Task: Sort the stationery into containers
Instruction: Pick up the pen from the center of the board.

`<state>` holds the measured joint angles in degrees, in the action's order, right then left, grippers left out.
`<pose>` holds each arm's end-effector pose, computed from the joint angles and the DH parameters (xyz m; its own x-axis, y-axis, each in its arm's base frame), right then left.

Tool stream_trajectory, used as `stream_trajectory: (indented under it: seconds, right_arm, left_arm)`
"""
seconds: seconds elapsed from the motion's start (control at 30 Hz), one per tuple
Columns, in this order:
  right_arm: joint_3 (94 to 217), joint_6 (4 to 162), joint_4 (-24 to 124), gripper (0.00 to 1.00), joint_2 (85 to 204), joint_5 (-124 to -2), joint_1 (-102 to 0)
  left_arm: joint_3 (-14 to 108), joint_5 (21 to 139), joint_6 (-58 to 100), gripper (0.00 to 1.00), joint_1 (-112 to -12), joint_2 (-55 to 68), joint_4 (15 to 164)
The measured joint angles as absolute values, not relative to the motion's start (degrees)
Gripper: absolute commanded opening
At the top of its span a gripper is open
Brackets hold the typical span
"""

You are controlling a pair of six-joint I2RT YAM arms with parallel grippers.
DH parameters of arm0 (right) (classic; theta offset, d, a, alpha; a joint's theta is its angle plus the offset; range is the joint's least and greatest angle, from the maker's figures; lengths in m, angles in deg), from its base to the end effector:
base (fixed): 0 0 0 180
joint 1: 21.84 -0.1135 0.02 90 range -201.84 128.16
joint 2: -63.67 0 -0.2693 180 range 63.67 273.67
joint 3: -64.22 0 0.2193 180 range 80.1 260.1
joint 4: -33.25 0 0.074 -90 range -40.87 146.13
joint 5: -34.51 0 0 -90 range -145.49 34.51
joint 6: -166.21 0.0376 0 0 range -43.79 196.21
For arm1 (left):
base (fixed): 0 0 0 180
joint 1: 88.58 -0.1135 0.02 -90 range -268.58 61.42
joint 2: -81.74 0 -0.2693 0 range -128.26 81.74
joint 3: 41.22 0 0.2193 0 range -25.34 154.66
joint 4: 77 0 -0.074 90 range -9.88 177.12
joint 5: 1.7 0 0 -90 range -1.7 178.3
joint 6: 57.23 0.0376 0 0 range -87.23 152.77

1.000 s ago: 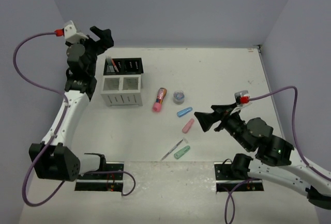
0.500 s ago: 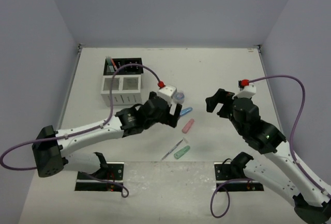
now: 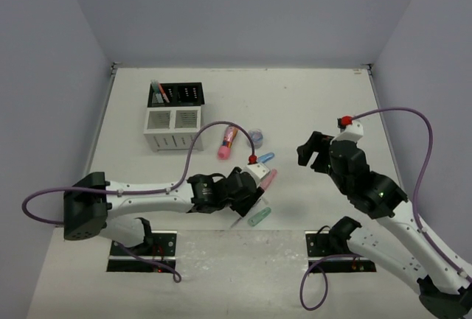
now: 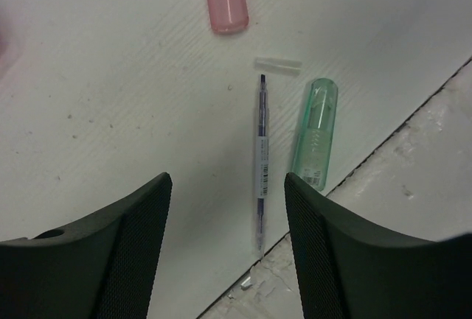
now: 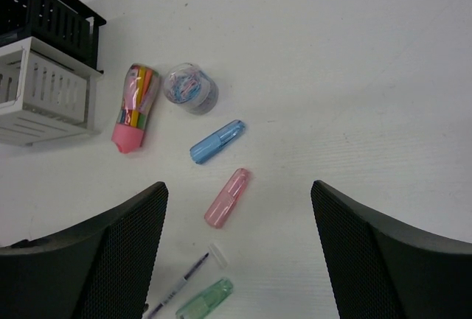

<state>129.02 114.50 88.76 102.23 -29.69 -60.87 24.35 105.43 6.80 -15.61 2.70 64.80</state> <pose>0.0881 0.0504 0.3256 -0.4667 0.3399 -0.8165 0.0218 0.9274 0.3735 0.0839 -0.2360 0.2406 -0.5832 0.4753 -0.6587 0.6728 0.7371 -0.0639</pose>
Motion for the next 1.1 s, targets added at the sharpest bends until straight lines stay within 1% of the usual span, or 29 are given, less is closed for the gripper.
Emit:
stream_trajectory:
  seconds: [0.17, 0.2, 0.27, 0.33, 0.47, 0.57, 0.9, 1.03, 1.1]
  right_arm:
    - [129.0, 113.7, 88.6, 0.78, 103.8, -31.3, -60.9]
    - [129.0, 113.5, 88.6, 0.78, 104.1, -31.6, -60.9]
    - [128.9, 113.2, 88.5, 0.78, 104.0, -32.2, -60.9]
    - [128.6, 112.8, 88.3, 0.78, 103.4, -32.7, -60.9]
    - [128.1, 112.4, 88.1, 0.77, 102.2, -32.8, -60.9]
    - [128.0, 112.1, 87.8, 0.77, 101.8, -33.2, -60.9]
    - [127.6, 111.0, 86.8, 0.77, 101.9, -34.6, -60.9]
    - [127.6, 110.8, 86.6, 0.76, 101.9, -35.4, -60.9]
    - [127.6, 110.7, 86.3, 0.76, 102.0, -35.6, -60.9]
  left_arm:
    - [24.4, 105.6, 6.8, 0.62, -15.6, -5.1, 64.4]
    - [24.4, 105.7, 6.8, 0.61, -15.6, -6.3, 64.3]
    - [24.8, 105.7, 6.8, 0.55, -15.6, -8.3, 64.2]
    - [25.3, 105.6, 6.8, 0.55, -15.6, -9.7, 64.2]
    - [26.4, 105.1, 6.8, 0.55, -15.6, -10.6, 64.2]
    - [27.0, 104.6, 6.7, 0.51, -15.6, -10.6, 64.4]
    - [27.3, 102.1, 6.3, 0.44, -15.5, -12.5, 64.5]
    - [27.3, 101.3, 6.2, 0.34, -15.2, -13.7, 64.7]
    - [27.4, 101.2, 6.0, 0.32, -15.1, -14.1, 64.9]
